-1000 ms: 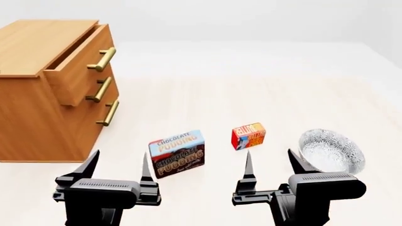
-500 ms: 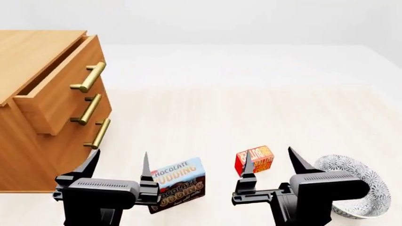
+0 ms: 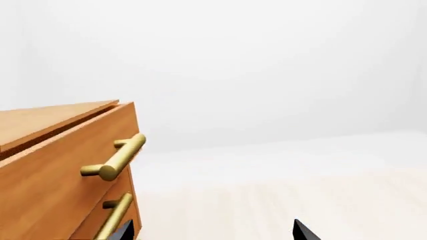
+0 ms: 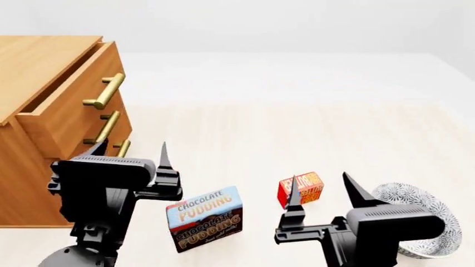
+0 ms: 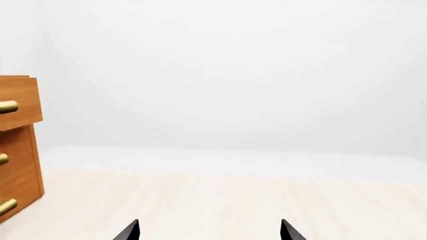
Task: Put the butter at the back in the top drawer of the cabinet and close it.
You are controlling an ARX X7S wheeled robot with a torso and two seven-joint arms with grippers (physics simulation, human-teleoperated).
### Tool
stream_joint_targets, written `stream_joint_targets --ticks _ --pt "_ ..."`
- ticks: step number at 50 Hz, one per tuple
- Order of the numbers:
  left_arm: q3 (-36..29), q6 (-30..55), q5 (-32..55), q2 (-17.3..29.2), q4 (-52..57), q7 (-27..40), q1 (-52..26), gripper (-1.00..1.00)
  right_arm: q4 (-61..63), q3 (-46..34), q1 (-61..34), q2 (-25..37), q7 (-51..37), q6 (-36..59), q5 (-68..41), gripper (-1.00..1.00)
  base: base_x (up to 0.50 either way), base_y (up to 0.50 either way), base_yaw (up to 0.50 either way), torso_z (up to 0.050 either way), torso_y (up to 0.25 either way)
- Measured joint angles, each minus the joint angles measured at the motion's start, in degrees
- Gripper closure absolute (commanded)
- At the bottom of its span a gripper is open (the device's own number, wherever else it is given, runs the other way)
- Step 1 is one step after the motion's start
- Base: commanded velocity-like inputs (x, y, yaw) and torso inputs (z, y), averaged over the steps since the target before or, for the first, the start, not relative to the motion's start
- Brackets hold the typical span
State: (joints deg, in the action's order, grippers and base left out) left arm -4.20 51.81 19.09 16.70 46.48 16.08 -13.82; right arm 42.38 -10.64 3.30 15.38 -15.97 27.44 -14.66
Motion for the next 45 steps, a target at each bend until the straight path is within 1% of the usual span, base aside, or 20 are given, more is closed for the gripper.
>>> stream_joint_targets --ticks 5,9,13,17,24,32,39,45 --pt "3.1 13.3 4.6 -0.8 1.2 -0.1 -10.9 -1.0 1.0 0.2 0.3 0.3 -0.2 0.3 -0.4 -1.0 0.0 0.0 0.0 0.0 0.0" --pt "4.1 21.5 8.7 -0.6 -0.3 0.8 -19.8 -1.0 1.7 0.3 0.6 0.6 -0.3 0.5 -0.6 -1.0 0.0 0.0 0.0 0.0 0.0" --pt "3.4 26.7 12.1 0.6 -4.5 2.1 -28.7 -1.0 2.2 0.4 0.9 0.8 -0.4 0.6 -0.9 -1.0 0.0 0.0 0.0 0.0 0.0" --pt "2.1 29.5 14.0 1.6 -10.2 2.7 -36.4 -1.0 2.6 0.5 1.1 1.0 -0.5 0.6 -1.2 -1.0 0.0 0.0 0.0 0.0 0.0" --pt "-0.7 31.1 14.9 2.8 -21.6 2.4 -47.8 -1.0 2.9 0.8 1.1 1.5 -0.4 0.7 -1.8 -1.0 0.0 0.0 0.0 0.0 0.0" --pt "-6.2 29.3 12.4 3.1 -38.6 1.0 -60.9 -1.0 2.6 1.8 -0.1 1.9 0.0 1.5 -3.4 -1.0 0.0 0.0 0.0 0.0 0.0" --pt "-12.0 27.1 9.0 2.2 -59.2 -1.8 -72.4 -1.0 2.2 2.4 -2.1 2.2 0.1 3.2 -4.9 -1.0 0.0 0.0 0.0 0.0 0.0" --pt "-15.5 23.0 5.9 -0.1 -80.9 -4.9 -82.5 -1.0 1.7 2.6 -4.2 2.4 0.3 4.7 -6.0 -1.0 0.0 0.0 0.0 0.0 0.0"
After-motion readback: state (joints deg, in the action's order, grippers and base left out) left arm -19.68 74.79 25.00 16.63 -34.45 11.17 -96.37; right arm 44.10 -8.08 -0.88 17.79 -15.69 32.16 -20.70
